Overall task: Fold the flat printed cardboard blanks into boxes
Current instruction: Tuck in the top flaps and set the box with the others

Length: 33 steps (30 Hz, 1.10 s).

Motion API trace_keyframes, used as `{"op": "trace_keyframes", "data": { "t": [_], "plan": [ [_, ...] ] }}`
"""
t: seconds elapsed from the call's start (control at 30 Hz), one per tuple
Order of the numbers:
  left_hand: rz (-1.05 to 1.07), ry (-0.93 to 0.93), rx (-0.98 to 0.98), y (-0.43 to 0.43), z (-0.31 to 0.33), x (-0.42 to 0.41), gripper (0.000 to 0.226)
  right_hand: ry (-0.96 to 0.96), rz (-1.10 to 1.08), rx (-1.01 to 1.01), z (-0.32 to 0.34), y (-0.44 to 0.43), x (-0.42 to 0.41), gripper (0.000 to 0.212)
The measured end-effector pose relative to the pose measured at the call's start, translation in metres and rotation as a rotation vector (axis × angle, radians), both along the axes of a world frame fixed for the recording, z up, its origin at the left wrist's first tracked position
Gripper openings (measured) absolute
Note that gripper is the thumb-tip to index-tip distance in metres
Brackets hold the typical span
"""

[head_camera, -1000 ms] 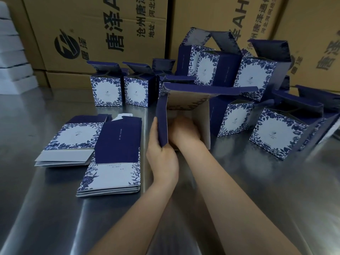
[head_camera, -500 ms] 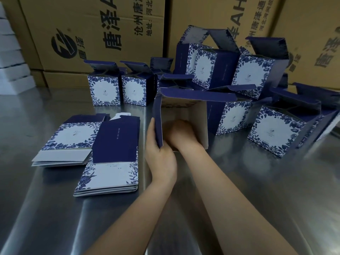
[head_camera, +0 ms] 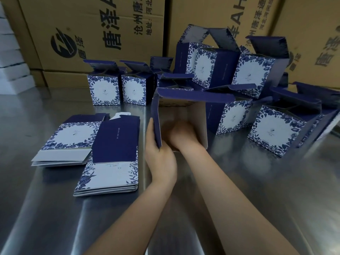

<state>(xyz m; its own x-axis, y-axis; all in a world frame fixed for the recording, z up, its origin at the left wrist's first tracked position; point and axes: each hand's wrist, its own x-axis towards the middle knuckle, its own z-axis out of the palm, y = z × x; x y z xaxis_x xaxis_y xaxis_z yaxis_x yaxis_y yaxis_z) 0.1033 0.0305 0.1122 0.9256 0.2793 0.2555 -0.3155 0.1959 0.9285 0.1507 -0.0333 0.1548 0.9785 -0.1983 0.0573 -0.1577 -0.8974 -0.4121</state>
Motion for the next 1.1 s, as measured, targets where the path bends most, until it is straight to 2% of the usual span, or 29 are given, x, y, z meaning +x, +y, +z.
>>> {"op": "trace_keyframes", "data": {
  "t": [0.07,0.3,0.5,0.73,0.93,1.1],
  "plan": [
    [0.009,0.007,-0.008,0.001,0.002,-0.001,0.054,-0.011,-0.002,0.026,-0.001,0.003,-0.004,0.028],
    [-0.004,0.037,0.021,0.004,0.004,-0.001,0.059,0.166,0.144,0.01,0.005,0.009,-0.01,0.028],
    [0.011,0.032,0.007,0.005,0.004,-0.002,0.055,0.095,0.125,0.013,0.007,0.011,-0.012,0.032],
    [-0.003,0.037,0.006,0.005,0.003,0.002,0.06,0.191,0.176,0.032,0.005,0.009,-0.011,0.027],
    [0.005,0.046,0.013,0.004,0.002,0.002,0.058,0.101,0.197,-0.008,0.007,0.005,-0.01,0.026],
    [-0.014,0.04,0.007,0.005,0.0,0.002,0.059,0.16,0.215,0.004,0.004,0.005,-0.007,0.026]
  ]
}}
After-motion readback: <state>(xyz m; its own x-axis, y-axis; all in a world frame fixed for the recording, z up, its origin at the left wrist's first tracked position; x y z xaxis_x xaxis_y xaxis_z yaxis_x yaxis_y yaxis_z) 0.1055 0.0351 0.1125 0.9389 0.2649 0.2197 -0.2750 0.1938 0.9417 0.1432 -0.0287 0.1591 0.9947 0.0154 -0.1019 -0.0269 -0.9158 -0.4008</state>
